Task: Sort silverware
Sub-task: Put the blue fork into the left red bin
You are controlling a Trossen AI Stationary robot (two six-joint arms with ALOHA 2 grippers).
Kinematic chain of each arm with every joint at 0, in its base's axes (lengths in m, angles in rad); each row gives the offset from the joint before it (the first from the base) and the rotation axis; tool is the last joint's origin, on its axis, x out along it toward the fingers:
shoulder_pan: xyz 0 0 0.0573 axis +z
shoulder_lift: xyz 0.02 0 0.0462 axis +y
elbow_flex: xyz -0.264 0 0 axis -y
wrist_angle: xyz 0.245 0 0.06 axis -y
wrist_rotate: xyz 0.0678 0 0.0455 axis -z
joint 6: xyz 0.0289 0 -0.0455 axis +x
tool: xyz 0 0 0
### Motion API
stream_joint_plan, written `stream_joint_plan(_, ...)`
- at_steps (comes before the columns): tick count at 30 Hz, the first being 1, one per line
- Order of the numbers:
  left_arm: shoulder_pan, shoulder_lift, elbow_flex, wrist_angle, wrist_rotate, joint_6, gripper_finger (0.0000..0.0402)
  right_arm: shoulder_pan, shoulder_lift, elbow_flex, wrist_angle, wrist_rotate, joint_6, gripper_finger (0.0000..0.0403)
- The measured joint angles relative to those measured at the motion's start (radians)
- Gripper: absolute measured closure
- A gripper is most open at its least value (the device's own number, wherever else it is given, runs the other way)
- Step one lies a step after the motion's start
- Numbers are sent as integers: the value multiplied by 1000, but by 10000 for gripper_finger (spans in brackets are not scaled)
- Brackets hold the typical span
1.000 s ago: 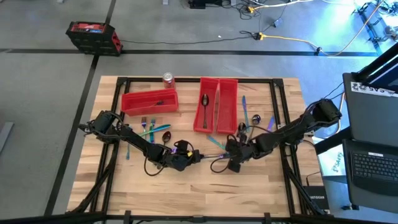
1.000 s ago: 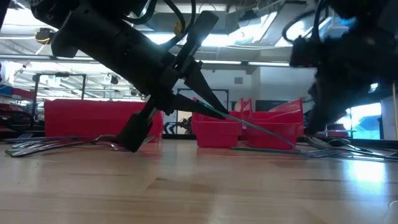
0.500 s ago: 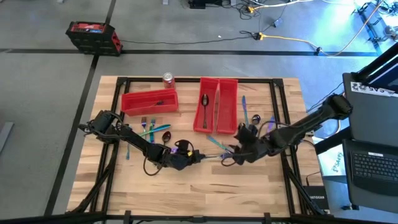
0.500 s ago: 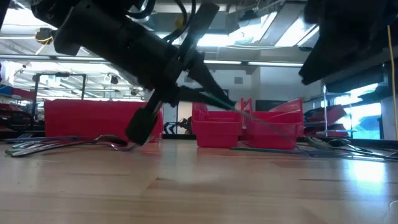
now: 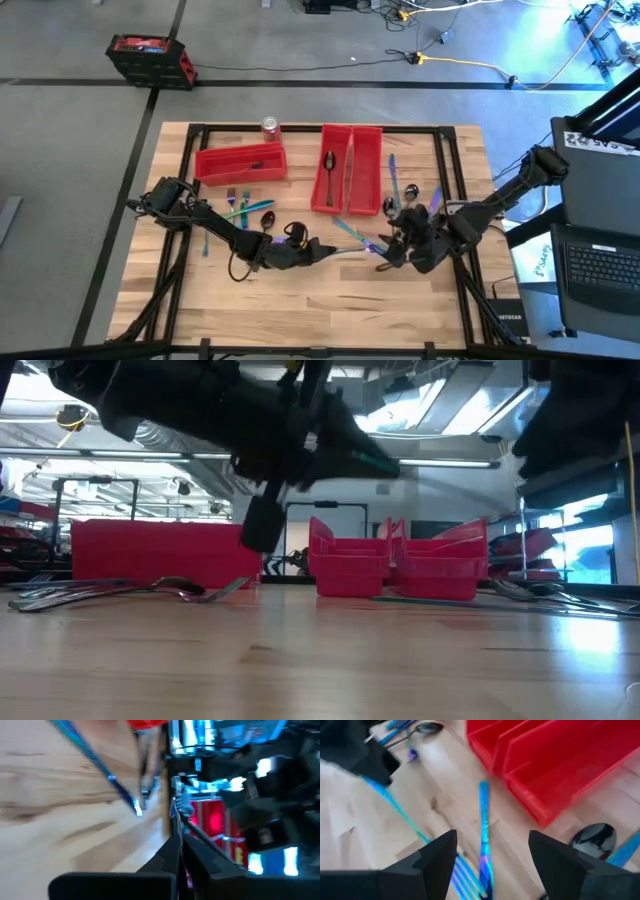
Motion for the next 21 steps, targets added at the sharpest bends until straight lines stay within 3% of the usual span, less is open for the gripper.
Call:
stream_joint_plan(8,-1,-65,-75,72,-45,40,401,126,-7,0,58,196,29,171)
stream_joint_plan(14,-1,-251,-250,86,-153,73,401,224,-12,0,130,348,-34,171)
stream_joint_plan(21,37,-530,-429,90,-196,166,401,240,-14,0,115,347,-39,171)
